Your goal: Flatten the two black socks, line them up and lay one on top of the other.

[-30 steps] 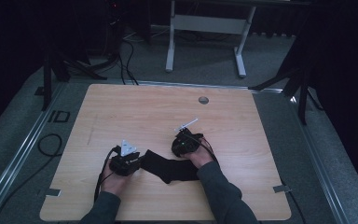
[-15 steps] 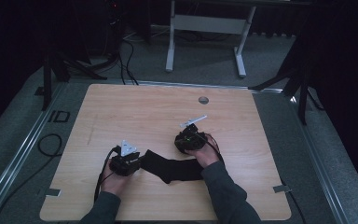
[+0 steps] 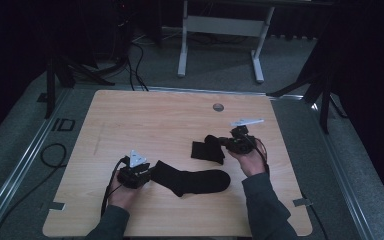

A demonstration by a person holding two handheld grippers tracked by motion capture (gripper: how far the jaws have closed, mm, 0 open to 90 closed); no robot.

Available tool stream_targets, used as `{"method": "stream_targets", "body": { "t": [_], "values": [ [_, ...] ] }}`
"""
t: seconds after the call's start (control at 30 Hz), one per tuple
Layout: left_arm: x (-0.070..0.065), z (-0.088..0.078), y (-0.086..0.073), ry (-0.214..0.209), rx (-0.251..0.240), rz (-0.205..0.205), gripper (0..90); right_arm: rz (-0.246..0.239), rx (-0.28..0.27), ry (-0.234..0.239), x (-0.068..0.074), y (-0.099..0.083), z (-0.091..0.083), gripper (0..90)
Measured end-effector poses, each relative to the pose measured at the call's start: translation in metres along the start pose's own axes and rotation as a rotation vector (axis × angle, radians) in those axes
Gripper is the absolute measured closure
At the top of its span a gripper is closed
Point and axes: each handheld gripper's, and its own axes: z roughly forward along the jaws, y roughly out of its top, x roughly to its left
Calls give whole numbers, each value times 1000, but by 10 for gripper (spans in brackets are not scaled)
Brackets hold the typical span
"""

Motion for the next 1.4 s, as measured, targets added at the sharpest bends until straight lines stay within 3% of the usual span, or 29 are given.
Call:
{"method": "stream_targets", "body": {
  "t": [0.03, 0.17, 0.33, 0.6, 0.67, 0.87, 0.93, 1.07, 1.27, 1.4],
  "values": [
    [0, 0, 0, 0, 0, 0, 712, 15, -1, -31, -9, -5, -5, 900],
    [0, 1, 0, -1, 3, 1, 712, 71, 0, -71, -33, -21, -16, 900],
    [-1, 2, 0, -2, 8, 5, 712, 116, 6, -106, -53, -37, -26, 900],
    [-1, 1, 0, -2, 8, 4, 712, 166, -20, -149, -68, -45, -43, 900],
    [-1, 1, 0, -1, 7, 4, 712, 171, -18, -178, -71, -45, -46, 899],
    [-1, 2, 0, -2, 7, 4, 712, 177, -17, -198, -75, -46, -52, 894],
    [-1, 2, 0, -1, 10, 6, 712, 159, 3, -238, -76, -45, -52, 859],
    [-1, 3, 0, -1, 9, 4, 711, 120, 1, -251, -72, -40, -51, 724],
    [-2, 2, 0, -3, 9, 4, 710, 28, 29, -216, -58, -27, -36, 672],
    [-1, 2, 0, -2, 7, 3, 710, -1, 45, -198, -51, -23, -25, 677]
  ]
}}
